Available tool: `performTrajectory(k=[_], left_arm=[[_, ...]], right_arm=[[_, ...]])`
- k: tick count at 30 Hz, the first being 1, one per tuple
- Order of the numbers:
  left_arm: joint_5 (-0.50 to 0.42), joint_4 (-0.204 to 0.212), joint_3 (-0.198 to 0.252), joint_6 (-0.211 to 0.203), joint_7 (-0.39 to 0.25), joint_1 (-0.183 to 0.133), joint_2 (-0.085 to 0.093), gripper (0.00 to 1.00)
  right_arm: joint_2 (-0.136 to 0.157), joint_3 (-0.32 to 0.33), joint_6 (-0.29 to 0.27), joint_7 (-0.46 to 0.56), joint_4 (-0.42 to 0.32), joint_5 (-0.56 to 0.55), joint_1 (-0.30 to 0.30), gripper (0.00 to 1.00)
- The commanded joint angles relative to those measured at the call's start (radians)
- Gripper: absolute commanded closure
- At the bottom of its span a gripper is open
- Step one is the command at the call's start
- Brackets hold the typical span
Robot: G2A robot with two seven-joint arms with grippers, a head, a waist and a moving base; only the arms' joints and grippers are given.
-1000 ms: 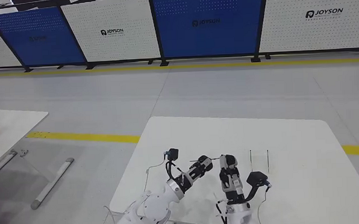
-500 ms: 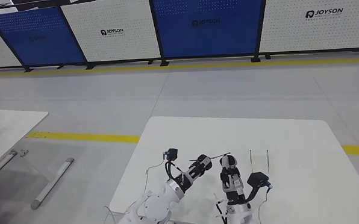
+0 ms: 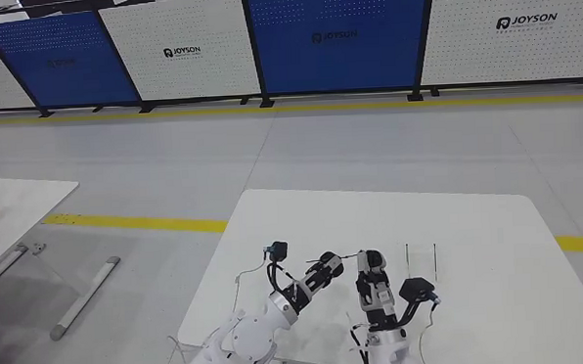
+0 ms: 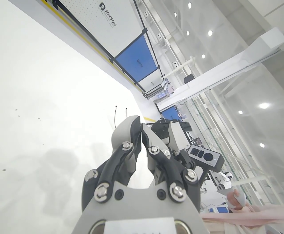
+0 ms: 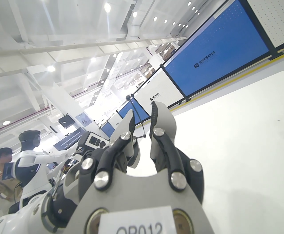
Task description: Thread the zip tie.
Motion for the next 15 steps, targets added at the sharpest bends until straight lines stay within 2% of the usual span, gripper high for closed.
performTrajectory(k=[1, 2, 3, 5, 11, 15], left_arm=[[0.0, 0.001, 0.0, 0.0, -0.001, -0.001, 0.0, 1.0], [0.001, 0.001, 0.0, -0.001, -0.003, -0.001, 0.0, 1.0], [0.001, 0.002, 0.0, -0.001, -0.004, -0.001, 0.0, 1.0], [0.002, 0.004, 0.001, -0.002, -0.006, -0.001, 0.0, 1.0], [-0.005, 0.001, 0.0, -0.007, -0.007, -0.005, 0.0, 1.0], [-0.008, -0.002, 0.003, -0.037, -0.017, -0.006, 0.0, 1.0]], right_arm=[[-0.001, -0.001, 0.004, -0.001, 0.0, 0.0, 0.002, 0.84], [-0.001, -0.002, 0.006, -0.002, 0.0, -0.001, 0.003, 0.85], [-0.001, -0.002, 0.008, -0.003, -0.001, -0.001, 0.004, 0.92], [-0.002, -0.002, 0.012, -0.005, -0.002, 0.0, 0.006, 1.0], [-0.003, -0.004, 0.02, -0.004, -0.003, -0.007, 0.007, 1.0], [-0.004, -0.005, 0.03, 0.009, 0.0, -0.005, 0.01, 1.0]])
